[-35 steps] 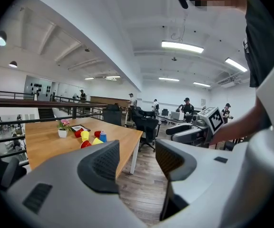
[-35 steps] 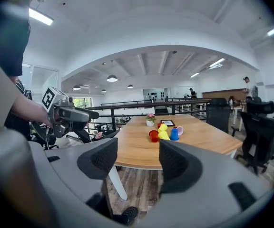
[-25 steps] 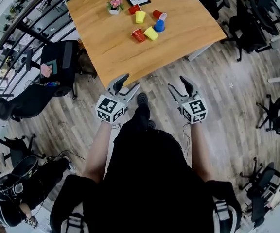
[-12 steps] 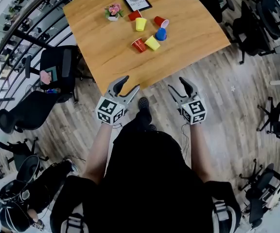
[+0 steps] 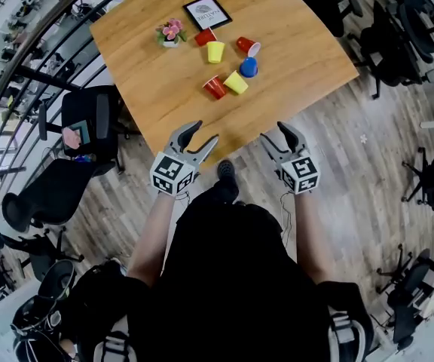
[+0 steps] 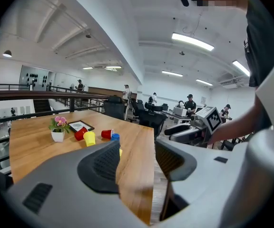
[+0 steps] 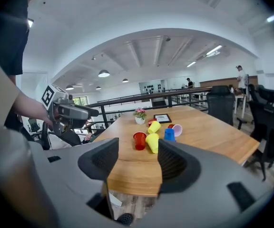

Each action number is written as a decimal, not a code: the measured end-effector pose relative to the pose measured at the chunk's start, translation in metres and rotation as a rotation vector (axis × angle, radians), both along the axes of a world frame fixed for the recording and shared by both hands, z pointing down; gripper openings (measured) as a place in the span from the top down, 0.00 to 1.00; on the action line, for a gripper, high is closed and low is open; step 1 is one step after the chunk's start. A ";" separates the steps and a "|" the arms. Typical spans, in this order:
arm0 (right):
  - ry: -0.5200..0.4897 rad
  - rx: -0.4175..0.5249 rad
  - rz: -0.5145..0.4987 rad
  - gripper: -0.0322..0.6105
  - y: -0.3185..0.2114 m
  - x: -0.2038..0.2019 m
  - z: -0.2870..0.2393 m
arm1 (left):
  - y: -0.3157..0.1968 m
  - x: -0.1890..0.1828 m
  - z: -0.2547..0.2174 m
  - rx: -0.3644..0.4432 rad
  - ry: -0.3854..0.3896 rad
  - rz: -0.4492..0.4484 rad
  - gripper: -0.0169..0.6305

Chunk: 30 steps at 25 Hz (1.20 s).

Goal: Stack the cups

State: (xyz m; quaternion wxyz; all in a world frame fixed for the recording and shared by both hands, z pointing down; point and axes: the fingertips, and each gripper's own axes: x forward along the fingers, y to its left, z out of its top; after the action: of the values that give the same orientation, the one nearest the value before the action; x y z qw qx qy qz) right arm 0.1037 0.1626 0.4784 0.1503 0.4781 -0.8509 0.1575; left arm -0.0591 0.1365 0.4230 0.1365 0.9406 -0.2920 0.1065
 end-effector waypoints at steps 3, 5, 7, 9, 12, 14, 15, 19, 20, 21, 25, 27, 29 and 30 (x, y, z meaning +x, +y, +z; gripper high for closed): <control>-0.008 0.004 0.014 0.53 -0.015 -0.003 0.000 | -0.014 0.000 0.001 0.002 -0.004 0.018 0.60; -0.008 0.008 0.018 0.53 -0.025 -0.004 0.000 | -0.025 0.000 0.001 0.004 -0.003 0.024 0.60; -0.009 0.010 0.024 0.53 -0.033 -0.004 0.002 | -0.035 0.001 0.002 0.006 -0.006 0.031 0.60; -0.009 0.008 0.032 0.53 -0.038 -0.004 0.004 | -0.042 0.001 0.005 0.002 -0.007 0.037 0.60; -0.011 0.004 0.041 0.53 -0.044 -0.004 0.006 | -0.047 0.000 0.008 -0.002 -0.009 0.045 0.60; -0.011 -0.001 0.043 0.53 -0.046 -0.005 0.008 | -0.049 -0.002 0.011 -0.007 -0.010 0.046 0.60; -0.008 -0.004 0.043 0.53 -0.047 -0.006 0.010 | -0.051 -0.003 0.012 -0.010 -0.008 0.044 0.60; 0.000 -0.013 0.035 0.53 -0.048 -0.011 0.012 | -0.054 -0.007 0.015 -0.017 0.000 0.040 0.60; 0.001 -0.013 0.032 0.53 -0.049 -0.012 0.011 | -0.055 -0.007 0.015 -0.017 0.002 0.040 0.60; 0.003 -0.013 0.029 0.53 -0.050 -0.012 0.011 | -0.055 -0.007 0.014 -0.018 0.004 0.040 0.60; 0.007 -0.018 0.020 0.53 -0.052 -0.014 0.013 | -0.053 -0.004 0.015 -0.020 0.002 0.046 0.60; 0.007 -0.024 0.012 0.53 -0.053 -0.016 0.014 | -0.050 -0.005 0.017 -0.024 -0.001 0.045 0.60; 0.004 -0.030 0.000 0.53 -0.054 -0.018 0.016 | -0.049 -0.008 0.020 -0.033 -0.002 0.033 0.60; 0.003 -0.033 -0.007 0.53 -0.056 -0.018 0.018 | -0.050 -0.008 0.021 -0.037 -0.002 0.026 0.60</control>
State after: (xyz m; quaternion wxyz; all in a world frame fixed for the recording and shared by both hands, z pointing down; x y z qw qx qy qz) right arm 0.0854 0.1066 0.4961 0.1601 0.4728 -0.8496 0.1702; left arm -0.0673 0.0867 0.4444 0.1521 0.9416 -0.2777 0.1144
